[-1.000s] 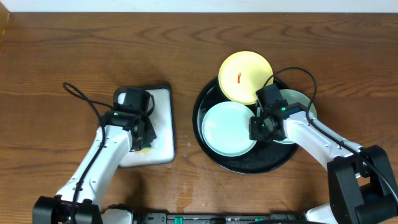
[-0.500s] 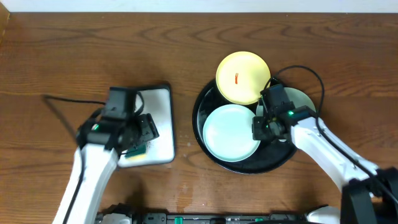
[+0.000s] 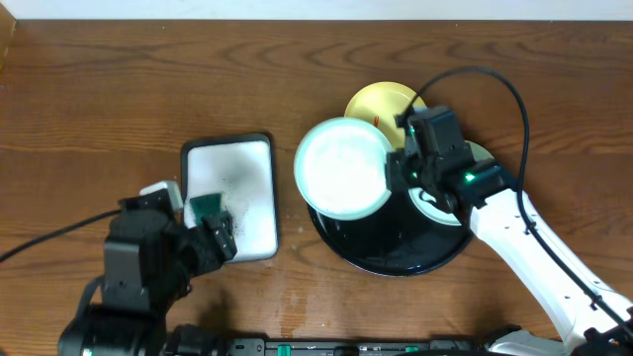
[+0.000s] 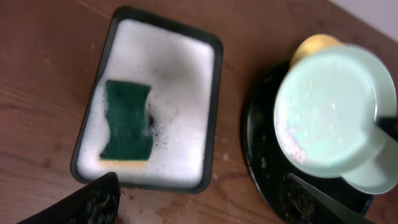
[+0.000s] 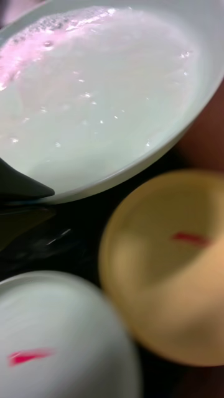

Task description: Clean dirty plates on tray and stack at the side

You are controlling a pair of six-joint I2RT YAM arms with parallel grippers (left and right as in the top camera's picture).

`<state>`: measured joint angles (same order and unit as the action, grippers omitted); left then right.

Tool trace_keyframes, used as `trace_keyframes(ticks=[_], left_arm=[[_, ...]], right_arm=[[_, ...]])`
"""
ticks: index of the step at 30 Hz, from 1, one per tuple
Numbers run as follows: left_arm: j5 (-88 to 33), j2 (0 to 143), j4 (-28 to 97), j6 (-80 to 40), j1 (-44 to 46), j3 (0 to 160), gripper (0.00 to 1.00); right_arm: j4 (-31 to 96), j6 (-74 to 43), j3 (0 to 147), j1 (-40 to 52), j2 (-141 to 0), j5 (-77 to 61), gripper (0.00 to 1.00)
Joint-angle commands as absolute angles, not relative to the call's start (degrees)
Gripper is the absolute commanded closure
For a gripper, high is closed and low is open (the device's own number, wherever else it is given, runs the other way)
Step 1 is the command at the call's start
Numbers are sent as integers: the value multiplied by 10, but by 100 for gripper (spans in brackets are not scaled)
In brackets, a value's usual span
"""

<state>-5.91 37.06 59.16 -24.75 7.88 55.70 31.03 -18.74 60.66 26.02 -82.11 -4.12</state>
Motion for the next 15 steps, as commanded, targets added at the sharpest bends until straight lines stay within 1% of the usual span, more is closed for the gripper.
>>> trace_keyframes(ticks=[1, 4, 10, 13, 15], left_arm=[[-62, 355, 594, -240, 76, 567, 17], [-62, 355, 594, -240, 76, 567, 17], [-62, 355, 595, -240, 76, 565, 17], [-62, 355, 595, -240, 76, 565, 17], [-62, 355, 595, -240, 76, 565, 17]], right_arm=[[272, -230, 634, 286, -829, -46, 99], [212, -250, 635, 326, -848, -37, 99], [96, -261, 638, 427, -917, 29, 99], [34, -222, 638, 464, -947, 34, 99], [-9, -170, 638, 491, -965, 65, 99]])
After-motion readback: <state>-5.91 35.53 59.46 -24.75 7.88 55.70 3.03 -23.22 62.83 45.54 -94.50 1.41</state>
